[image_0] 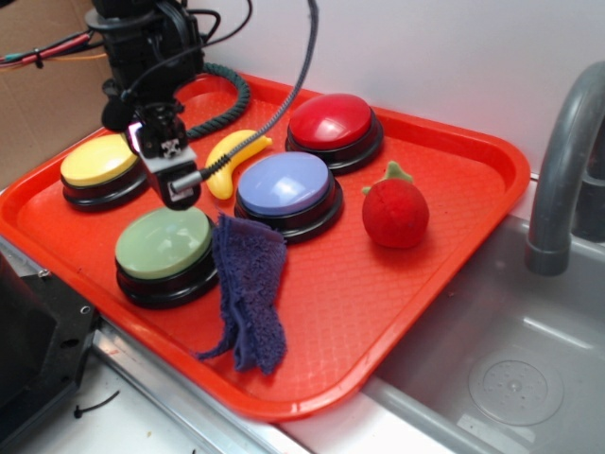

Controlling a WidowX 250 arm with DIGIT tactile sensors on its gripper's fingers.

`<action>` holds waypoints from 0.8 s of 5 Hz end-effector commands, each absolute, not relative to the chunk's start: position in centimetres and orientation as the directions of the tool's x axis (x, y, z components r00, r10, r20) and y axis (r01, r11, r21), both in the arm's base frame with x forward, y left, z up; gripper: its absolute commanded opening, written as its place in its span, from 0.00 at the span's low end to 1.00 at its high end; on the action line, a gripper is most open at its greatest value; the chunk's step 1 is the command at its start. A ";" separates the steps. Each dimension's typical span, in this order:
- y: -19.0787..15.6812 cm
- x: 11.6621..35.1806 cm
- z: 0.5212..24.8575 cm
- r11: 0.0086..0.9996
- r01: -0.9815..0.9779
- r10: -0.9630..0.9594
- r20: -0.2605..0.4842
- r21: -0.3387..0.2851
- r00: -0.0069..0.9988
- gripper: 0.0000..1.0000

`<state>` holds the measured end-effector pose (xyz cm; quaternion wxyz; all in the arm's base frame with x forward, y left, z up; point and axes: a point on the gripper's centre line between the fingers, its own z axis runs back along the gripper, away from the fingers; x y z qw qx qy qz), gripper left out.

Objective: Push the green button.

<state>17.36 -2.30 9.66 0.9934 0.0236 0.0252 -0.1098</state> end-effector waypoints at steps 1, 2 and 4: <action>-2.7 17.9 12.0 0.980 0.194 -0.195 0.016 0.033 0.981 1.00; -2.7 17.9 12.2 0.981 0.195 -0.195 0.039 0.018 0.980 1.00; -2.6 17.8 13.0 0.982 0.187 -0.187 0.043 -0.002 0.981 1.00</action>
